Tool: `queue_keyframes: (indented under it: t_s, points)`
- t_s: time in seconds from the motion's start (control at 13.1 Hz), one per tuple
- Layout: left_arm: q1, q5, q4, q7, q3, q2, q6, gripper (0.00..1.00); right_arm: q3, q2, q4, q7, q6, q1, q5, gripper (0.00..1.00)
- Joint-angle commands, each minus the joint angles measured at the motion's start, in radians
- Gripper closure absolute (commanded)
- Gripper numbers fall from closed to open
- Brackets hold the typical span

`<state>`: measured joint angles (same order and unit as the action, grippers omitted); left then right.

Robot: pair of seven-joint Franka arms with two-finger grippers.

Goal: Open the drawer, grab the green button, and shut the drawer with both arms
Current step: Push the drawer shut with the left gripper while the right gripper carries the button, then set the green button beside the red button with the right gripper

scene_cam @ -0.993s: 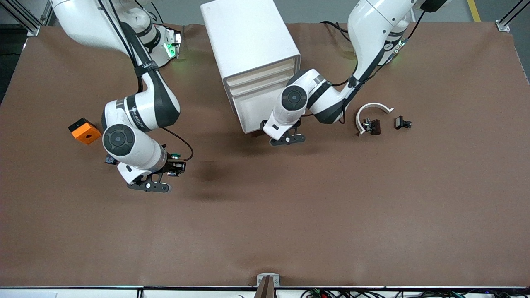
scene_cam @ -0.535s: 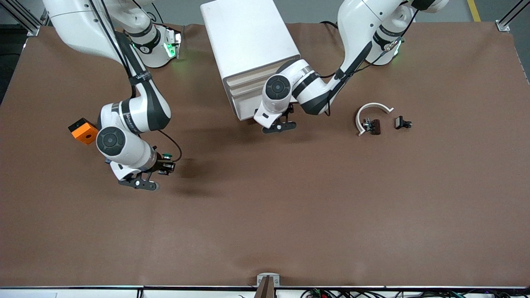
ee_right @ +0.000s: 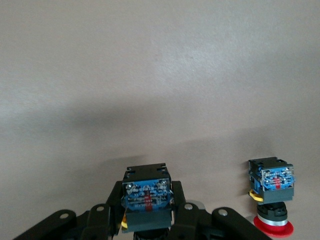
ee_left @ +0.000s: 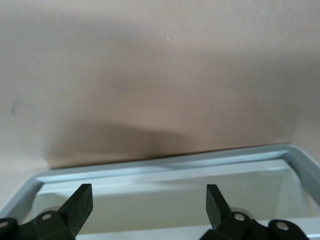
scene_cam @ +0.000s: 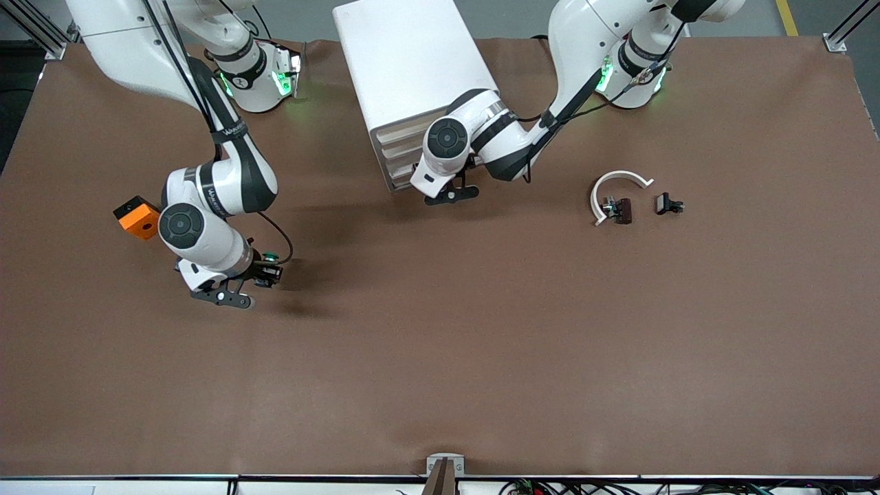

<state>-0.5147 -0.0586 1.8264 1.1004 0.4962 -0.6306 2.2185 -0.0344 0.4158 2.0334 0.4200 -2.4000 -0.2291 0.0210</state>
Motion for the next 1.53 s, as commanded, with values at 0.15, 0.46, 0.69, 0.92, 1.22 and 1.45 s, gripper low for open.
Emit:
queue_keyframes:
  t_s: [0.15,0.46,0.69,0.92,1.22,1.45]
  points:
    - [0.004,-0.023,-0.015,0.012,0.005,0.005,-0.014,0.00,0.008,-0.032,0.065,0.002,-0.036,0.048,0.022,1.00]
    - [0.010,0.008,-0.055,0.004,-0.114,0.058,-0.054,0.00,0.008,-0.022,0.088,0.002,-0.091,0.060,0.022,1.00]
    - [0.012,0.147,-0.107,0.003,-0.201,0.121,-0.137,0.00,0.008,-0.009,0.146,0.003,-0.200,0.057,0.022,1.00]
    - [0.091,0.192,-0.223,-0.005,-0.243,0.149,-0.256,0.00,0.010,0.007,0.146,0.003,-0.202,0.054,0.022,1.00]
    - [0.244,0.194,-0.256,-0.132,-0.243,0.221,-0.278,0.00,0.011,0.015,0.146,-0.003,-0.191,0.045,0.022,1.00]
    - [0.350,0.194,-0.253,-0.307,-0.243,0.288,-0.290,0.00,0.011,0.024,0.146,0.000,-0.191,0.028,0.022,1.00]
